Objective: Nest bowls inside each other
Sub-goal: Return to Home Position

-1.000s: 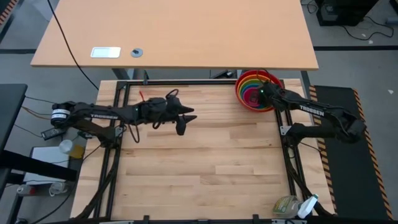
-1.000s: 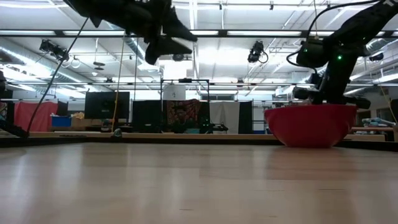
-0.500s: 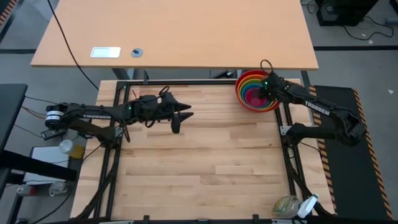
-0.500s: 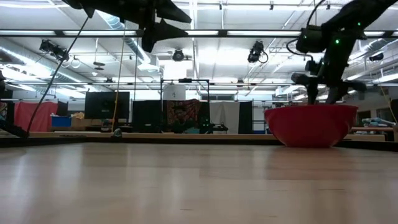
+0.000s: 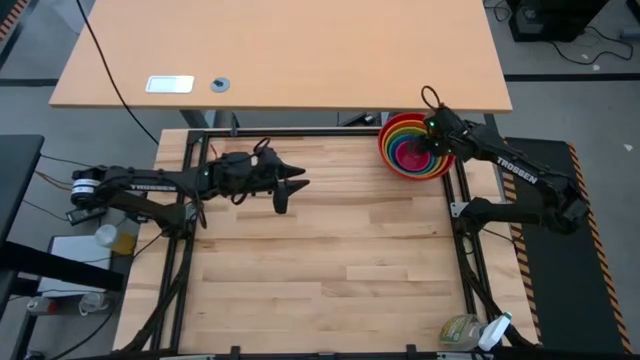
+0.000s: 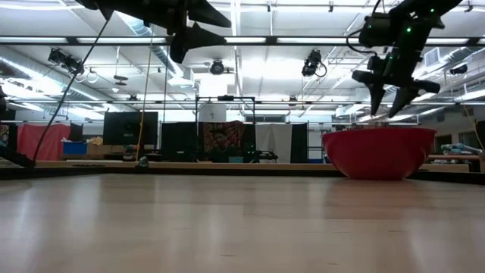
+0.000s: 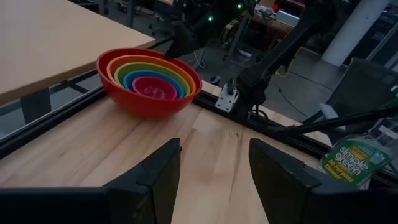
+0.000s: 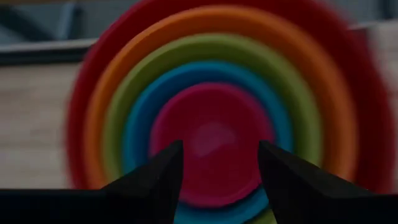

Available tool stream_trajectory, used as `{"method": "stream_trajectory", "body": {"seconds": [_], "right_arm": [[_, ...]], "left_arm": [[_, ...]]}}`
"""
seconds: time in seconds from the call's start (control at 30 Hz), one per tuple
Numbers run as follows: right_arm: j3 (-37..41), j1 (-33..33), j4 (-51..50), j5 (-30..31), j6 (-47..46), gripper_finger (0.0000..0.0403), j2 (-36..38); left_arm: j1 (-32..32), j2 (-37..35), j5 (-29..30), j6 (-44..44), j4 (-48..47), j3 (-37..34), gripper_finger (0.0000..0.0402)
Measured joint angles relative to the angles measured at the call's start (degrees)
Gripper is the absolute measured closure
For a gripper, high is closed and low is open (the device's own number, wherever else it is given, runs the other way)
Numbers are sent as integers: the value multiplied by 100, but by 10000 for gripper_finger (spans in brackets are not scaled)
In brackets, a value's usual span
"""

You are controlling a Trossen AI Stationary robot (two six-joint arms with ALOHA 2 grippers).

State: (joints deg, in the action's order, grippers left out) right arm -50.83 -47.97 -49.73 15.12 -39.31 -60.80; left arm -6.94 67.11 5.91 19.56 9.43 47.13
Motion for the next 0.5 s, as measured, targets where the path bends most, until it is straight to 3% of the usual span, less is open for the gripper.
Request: {"method": "stream_trajectory", "body": {"seconds": [0.3,0.4,0.5], "right_arm": [[0,414,890,-2078,-101,192,4],[0,719,1479,-2104,-105,192,39],[4,1111,1980,-1574,-16,192,127]], "left_arm": [[0,-554,11,236,-744,4,210],[-2,-820,110,251,-1146,7,210],[0,-1108,276,-47,-1661,4,210]]}}
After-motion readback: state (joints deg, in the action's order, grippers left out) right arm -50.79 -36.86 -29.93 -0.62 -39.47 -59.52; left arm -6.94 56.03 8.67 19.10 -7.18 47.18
